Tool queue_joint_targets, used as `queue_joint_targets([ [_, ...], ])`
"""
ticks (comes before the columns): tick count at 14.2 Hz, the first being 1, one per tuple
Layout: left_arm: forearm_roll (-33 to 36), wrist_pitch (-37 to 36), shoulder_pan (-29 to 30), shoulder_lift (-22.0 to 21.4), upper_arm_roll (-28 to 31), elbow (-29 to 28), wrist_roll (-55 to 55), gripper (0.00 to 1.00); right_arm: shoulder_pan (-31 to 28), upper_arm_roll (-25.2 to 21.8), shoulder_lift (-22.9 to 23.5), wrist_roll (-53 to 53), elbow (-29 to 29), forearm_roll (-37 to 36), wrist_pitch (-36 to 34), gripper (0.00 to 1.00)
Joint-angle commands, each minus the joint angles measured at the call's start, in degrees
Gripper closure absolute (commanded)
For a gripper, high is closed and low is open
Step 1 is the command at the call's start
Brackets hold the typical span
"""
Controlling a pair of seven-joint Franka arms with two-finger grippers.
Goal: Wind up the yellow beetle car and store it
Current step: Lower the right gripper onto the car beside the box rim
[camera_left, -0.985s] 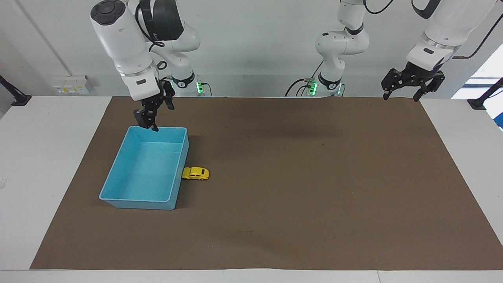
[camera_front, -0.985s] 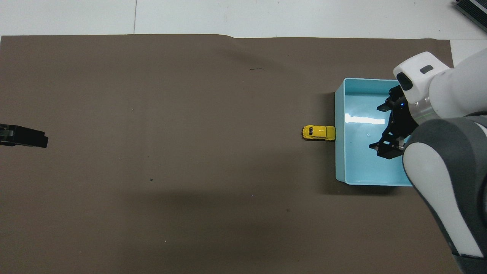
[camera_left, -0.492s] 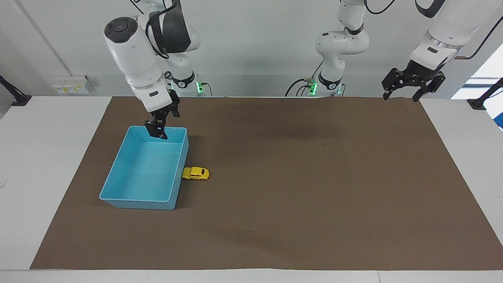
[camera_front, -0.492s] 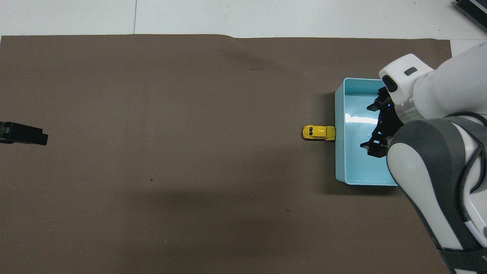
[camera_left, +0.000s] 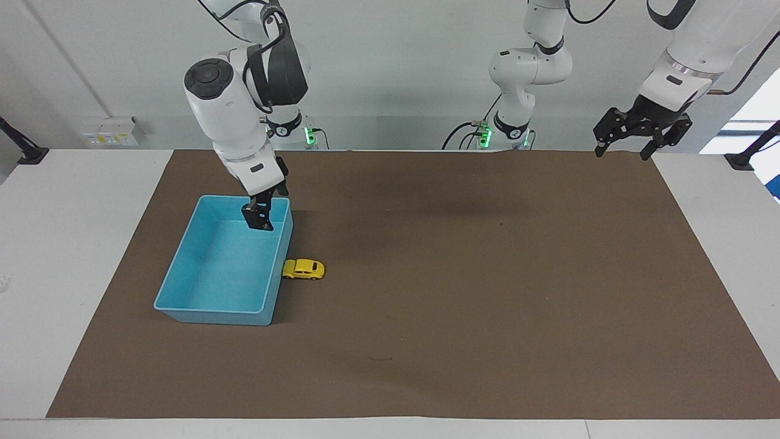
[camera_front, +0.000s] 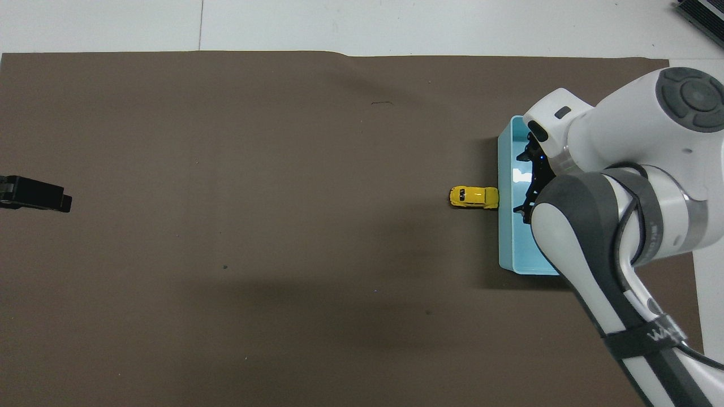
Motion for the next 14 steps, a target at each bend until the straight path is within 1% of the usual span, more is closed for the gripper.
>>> queue_joint_targets([
  [1, -0.11, 0.05, -0.06, 0.98, -0.32, 1.84, -2.27, 0.00, 0.77, 0.15, 1.24, -1.43, -0.72, -0.45, 3.15, 0.00],
  [3, -0.11, 0.50, -0.15, 0.28, -0.49, 0.43, -4.13, 0.00, 0.86, 0.15, 3.27, -1.52, -0.72, -0.54, 4.92, 0.00],
  [9, -0.11, 0.50, 0.29, 0.28, -0.49, 0.52, -4.04, 0.00, 1.21, 0.15, 4.68, -2.49, -2.48, -0.45, 8.44, 0.00],
  [12, -0.20, 0.50, 0.21, 0.36, -0.49, 0.52, -4.13, 0.00, 1.39, 0.15, 6.52, -3.10, -3.01, -0.45, 11.77, 0.00],
  [14, -0.20, 0.50, 0.03, 0.36, -0.41, 0.52, -4.13, 0.00, 1.74, 0.15, 7.05, -3.54, -3.10, -0.45, 12.40, 0.00],
])
